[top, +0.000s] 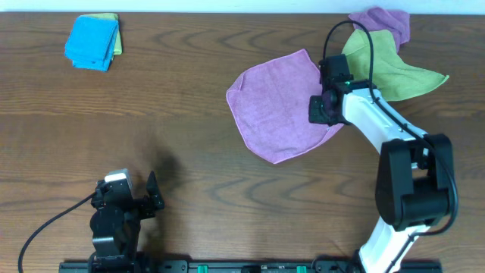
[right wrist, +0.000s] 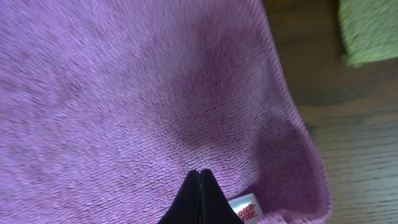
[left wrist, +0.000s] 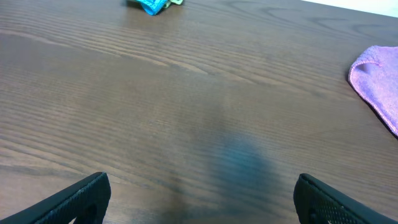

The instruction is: Fold the cloth

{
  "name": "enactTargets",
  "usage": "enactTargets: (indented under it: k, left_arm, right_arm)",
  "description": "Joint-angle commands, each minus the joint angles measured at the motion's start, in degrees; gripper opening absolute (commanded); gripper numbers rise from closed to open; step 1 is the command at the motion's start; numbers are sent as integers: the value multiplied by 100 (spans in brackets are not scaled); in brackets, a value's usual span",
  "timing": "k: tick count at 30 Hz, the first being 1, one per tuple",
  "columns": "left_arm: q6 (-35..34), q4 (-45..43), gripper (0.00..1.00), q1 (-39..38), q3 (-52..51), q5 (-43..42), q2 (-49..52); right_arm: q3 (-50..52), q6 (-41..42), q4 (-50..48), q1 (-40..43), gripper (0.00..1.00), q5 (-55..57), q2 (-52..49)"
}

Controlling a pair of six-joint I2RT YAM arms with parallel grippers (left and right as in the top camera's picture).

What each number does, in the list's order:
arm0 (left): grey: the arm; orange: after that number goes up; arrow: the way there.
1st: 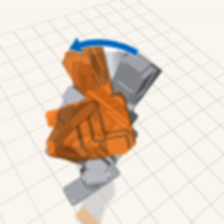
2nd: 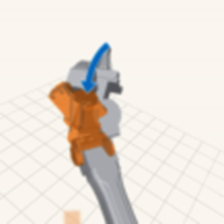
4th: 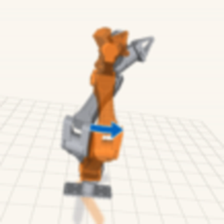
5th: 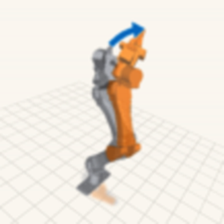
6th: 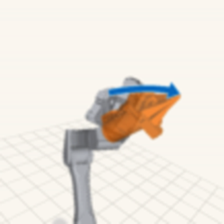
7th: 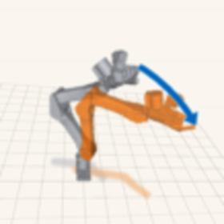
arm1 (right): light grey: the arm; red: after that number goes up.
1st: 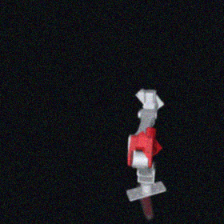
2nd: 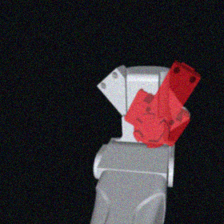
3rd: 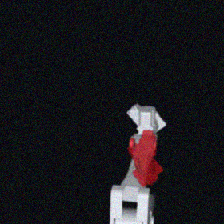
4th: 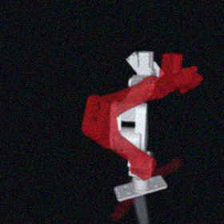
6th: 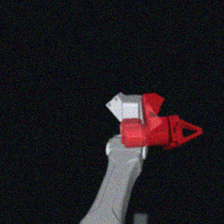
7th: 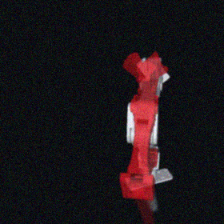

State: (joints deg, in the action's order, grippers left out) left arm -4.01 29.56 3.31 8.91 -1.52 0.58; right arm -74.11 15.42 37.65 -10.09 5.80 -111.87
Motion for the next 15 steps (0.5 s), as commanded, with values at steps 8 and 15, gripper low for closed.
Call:
enactTargets:
  k: [8, 15]
  left_arm:
    - [85, -9, 95, -11, -83, 2, -33]
    - [83, -9, 95, -11, -83, 2, -33]
  right_arm:
    - [-46, 44, 761, 17, 1, 374, -13]
    - [-46, 297, 1499, 90, 1, 391, -13]
